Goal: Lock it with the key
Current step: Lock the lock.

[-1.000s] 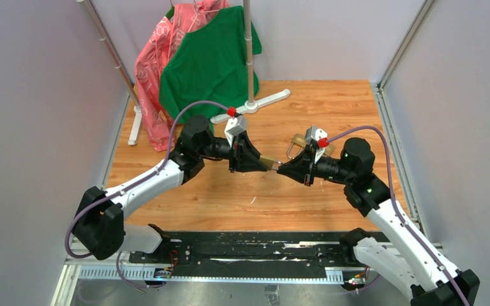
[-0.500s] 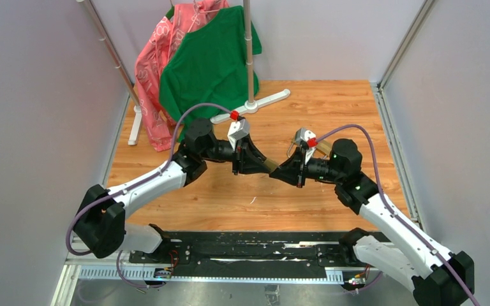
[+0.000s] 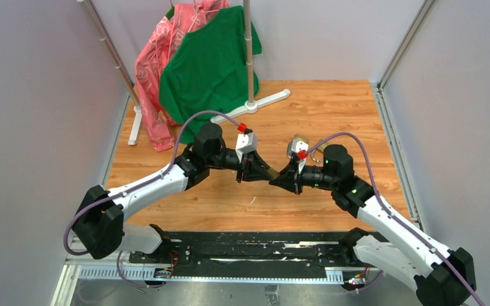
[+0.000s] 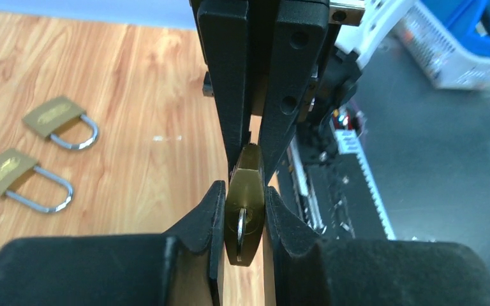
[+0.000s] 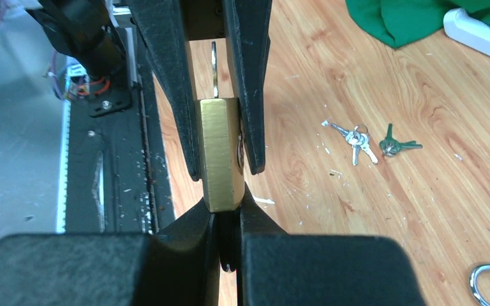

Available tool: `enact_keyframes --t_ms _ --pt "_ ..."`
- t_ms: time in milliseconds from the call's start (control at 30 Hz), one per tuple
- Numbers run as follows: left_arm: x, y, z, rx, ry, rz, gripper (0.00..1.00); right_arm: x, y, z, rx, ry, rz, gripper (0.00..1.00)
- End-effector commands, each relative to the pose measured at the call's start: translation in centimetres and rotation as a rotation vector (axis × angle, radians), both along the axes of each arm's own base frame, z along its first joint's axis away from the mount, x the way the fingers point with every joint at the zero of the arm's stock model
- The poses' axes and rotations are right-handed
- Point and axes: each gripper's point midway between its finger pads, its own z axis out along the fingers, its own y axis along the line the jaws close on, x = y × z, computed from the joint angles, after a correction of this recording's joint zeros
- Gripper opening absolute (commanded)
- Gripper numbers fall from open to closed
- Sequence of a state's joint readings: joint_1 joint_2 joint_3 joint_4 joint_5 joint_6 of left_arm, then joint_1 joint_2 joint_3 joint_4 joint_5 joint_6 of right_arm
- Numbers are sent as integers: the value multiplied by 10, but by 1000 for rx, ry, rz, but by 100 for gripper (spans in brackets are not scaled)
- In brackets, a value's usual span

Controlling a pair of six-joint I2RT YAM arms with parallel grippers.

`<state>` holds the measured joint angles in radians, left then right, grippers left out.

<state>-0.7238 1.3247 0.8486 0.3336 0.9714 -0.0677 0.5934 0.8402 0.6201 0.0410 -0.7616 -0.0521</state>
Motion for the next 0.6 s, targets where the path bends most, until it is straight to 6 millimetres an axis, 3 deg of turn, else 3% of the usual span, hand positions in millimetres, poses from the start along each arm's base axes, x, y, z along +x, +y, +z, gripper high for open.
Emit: enact_keyframes --t_ms 0,167,367,567 --pt "15 21 -82 245 -68 112 0 25 7 -23 25 -62 -96 0" --pt "18 30 -125 347 -95 120 0 49 18 -57 16 -120 -124 0" --pt "15 43 -178 474 -63 112 0 55 47 -99 -76 -80 -5 0" --pt "22 51 -191 535 -69 143 0 61 62 -131 -110 -39 30 1"
